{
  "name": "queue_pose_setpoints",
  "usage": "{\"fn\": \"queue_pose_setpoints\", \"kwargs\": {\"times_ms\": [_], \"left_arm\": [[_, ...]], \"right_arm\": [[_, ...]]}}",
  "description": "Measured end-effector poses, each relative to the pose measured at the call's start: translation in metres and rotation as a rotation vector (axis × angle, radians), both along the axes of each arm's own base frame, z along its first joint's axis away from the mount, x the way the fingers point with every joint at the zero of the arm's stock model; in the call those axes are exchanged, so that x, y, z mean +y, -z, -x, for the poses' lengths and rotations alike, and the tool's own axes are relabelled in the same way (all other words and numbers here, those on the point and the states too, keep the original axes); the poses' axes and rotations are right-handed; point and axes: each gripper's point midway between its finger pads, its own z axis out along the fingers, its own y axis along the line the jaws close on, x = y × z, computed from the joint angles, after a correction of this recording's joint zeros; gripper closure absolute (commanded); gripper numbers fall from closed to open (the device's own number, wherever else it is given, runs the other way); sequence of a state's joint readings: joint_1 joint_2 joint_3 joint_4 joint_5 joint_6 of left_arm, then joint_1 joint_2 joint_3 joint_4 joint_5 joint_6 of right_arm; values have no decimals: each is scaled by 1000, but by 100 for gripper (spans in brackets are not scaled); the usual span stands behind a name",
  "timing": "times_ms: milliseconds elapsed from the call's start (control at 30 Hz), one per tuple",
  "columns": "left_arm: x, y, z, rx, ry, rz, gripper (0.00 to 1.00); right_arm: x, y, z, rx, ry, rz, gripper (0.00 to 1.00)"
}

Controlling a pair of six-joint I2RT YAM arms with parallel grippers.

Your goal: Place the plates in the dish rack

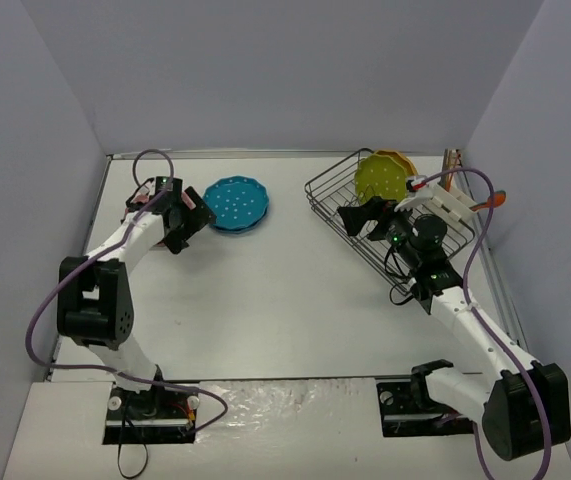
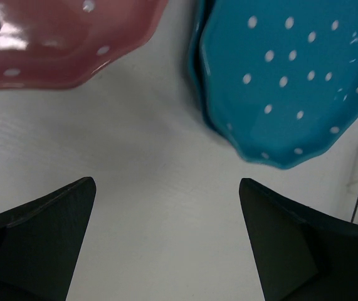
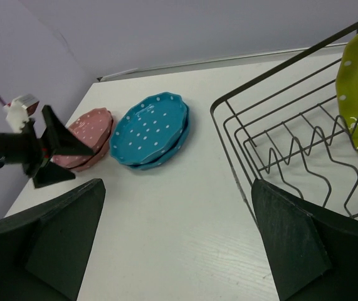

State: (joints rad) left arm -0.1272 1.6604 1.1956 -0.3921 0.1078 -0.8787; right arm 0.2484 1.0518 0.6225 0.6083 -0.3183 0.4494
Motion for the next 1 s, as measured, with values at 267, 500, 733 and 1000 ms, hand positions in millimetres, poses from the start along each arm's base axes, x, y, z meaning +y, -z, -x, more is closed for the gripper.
{"fn": "queue_pose_setpoints", "kwargs": {"times_ms": [267,500,733,1000], "left_arm": [[-16,6,-59,6,-36,43,15],[-34,34,-70,85,-25,33,31],[-46,43,-63,125,-14,25,66],[-42,43,-63,133,-50,23,99]], "right_arm": [[3,-11,12,-42,-21,-20,0],[1,-8,17,-44,-21,-14,0],[0,0,22,-37,-21,-12,0],[-2,-1,26,-48,-22,-8,0]]}}
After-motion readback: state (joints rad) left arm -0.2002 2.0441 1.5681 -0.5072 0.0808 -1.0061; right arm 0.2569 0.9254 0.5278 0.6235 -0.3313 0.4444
